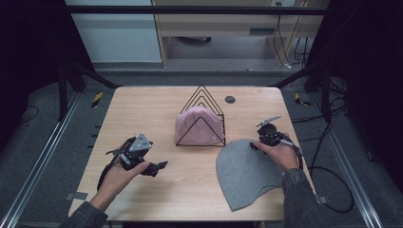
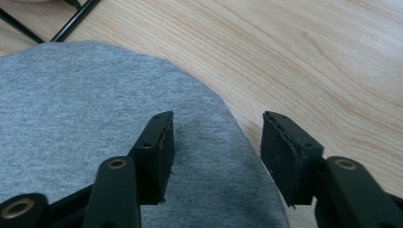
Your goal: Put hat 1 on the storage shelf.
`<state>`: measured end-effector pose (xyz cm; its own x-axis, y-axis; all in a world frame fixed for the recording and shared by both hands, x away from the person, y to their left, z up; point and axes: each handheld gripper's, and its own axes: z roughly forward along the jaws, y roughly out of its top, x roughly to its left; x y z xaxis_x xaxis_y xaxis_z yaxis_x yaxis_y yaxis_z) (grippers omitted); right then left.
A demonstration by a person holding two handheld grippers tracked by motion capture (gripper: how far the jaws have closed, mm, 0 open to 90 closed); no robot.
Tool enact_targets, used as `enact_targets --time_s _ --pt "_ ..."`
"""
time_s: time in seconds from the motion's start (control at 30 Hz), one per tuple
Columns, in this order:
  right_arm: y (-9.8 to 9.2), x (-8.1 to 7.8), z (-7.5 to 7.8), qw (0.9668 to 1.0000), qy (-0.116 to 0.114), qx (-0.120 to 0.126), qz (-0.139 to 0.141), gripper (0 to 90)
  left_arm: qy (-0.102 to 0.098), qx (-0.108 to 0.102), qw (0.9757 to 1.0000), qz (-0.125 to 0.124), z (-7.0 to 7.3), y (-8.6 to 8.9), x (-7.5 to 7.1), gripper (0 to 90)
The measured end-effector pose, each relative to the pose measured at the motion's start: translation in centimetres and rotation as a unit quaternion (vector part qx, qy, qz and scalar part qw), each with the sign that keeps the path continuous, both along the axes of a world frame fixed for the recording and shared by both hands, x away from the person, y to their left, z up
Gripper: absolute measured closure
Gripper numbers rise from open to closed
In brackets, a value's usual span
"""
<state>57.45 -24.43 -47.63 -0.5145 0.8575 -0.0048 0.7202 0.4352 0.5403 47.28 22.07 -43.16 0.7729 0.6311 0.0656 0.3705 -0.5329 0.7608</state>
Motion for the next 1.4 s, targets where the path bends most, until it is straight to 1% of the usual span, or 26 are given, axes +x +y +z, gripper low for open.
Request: enact_targets --time_s 0.07,0.1,0.2,0.3,0.33,0.4,0.43,0.53,0.6,0.67,0.7,0.8,0.83,0.9,1.03,1.13,1.2,1.3,1.4 --pt "0.1 -0.1 0.0 1.0000 0.002 0.003 0.005 50.3 0.006 0.009 0.9998 0.015 -0.7 0.8 -0.4 7.9" --pt "0.1 -0.1 0.0 1.0000 0.002 0.004 0.009 51.2 0.009 0.013 0.9997 0.018 -1.1 1.1 -0.5 8.1" --pt "0.3 -0.1 0.0 0.9999 0.007 0.002 0.012 52.7 0.024 0.016 0.9994 0.020 -1.9 1.8 -0.5 8.2" --pt "0.6 -0.2 -0.1 0.9998 0.013 -0.003 0.018 55.0 0.031 0.019 0.9990 0.025 -2.2 2.0 -0.5 8.5" --pt "0.6 -0.2 -0.1 0.9996 0.014 -0.010 0.021 56.3 0.034 0.021 0.9989 0.024 -2.3 2.1 -0.6 8.8" --pt "0.7 -0.2 -0.1 0.9995 0.013 -0.014 0.027 60.1 0.033 0.027 0.9987 0.025 -2.4 2.1 -0.6 8.7" --pt "0.7 -0.2 -0.1 0.9994 0.015 -0.016 0.029 63.7 0.033 0.031 0.9986 0.027 -2.5 2.2 -0.6 8.8" --pt "0.6 -0.4 0.0 0.9989 0.018 -0.012 0.040 77.6 0.038 0.025 0.9985 0.031 -2.6 2.4 -0.5 9.1" --pt "0.6 -0.6 -0.1 0.9989 0.017 -0.005 0.044 82.9 0.039 0.022 0.9985 0.033 -2.7 2.5 -0.5 9.1" --pt "0.6 -0.8 -0.2 0.9990 0.017 0.006 0.041 84.8 0.043 0.024 0.9981 0.037 -2.9 2.6 -0.4 9.1" --pt "0.5 -0.9 -0.2 0.9990 0.014 0.007 0.042 85.3 0.044 0.024 0.9980 0.039 -3.0 2.6 -0.4 9.1" --pt "0.4 -1.2 0.0 0.9989 0.008 0.011 0.045 85.9 0.049 0.010 0.9976 0.047 -3.0 2.9 -0.2 9.4" --pt "0.4 -1.4 0.2 0.9988 0.005 0.015 0.046 86.0 0.050 0.008 0.9975 0.049 -3.1 3.0 -0.1 9.4" --pt "0.2 -1.9 0.7 0.9984 -0.007 0.019 0.053 86.2 0.053 0.010 0.9971 0.053 -3.2 3.1 0.0 9.4" --pt "-0.2 -3.2 2.4 0.9968 -0.030 0.039 0.063 86.4 0.054 0.007 0.9968 0.059 -3.2 3.3 0.2 9.4" --pt "-0.3 -4.5 3.9 0.9945 -0.049 0.053 0.076 86.4 0.056 0.007 0.9965 0.061 -3.3 3.4 0.3 9.5" --pt "-0.4 -5.1 4.6 0.9929 -0.057 0.062 0.084 86.5 0.057 0.008 0.9964 0.062 -3.4 3.4 0.3 9.5" --pt "-0.4 -6.3 6.0 0.9902 -0.074 0.070 0.096 86.5 0.057 0.004 0.9963 0.064 -3.4 3.5 0.4 9.5" --pt "-0.3 -7.6 7.6 0.9859 -0.095 0.086 0.107 86.5 0.056 0.004 0.9965 0.062 -3.4 3.6 0.5 9.6"
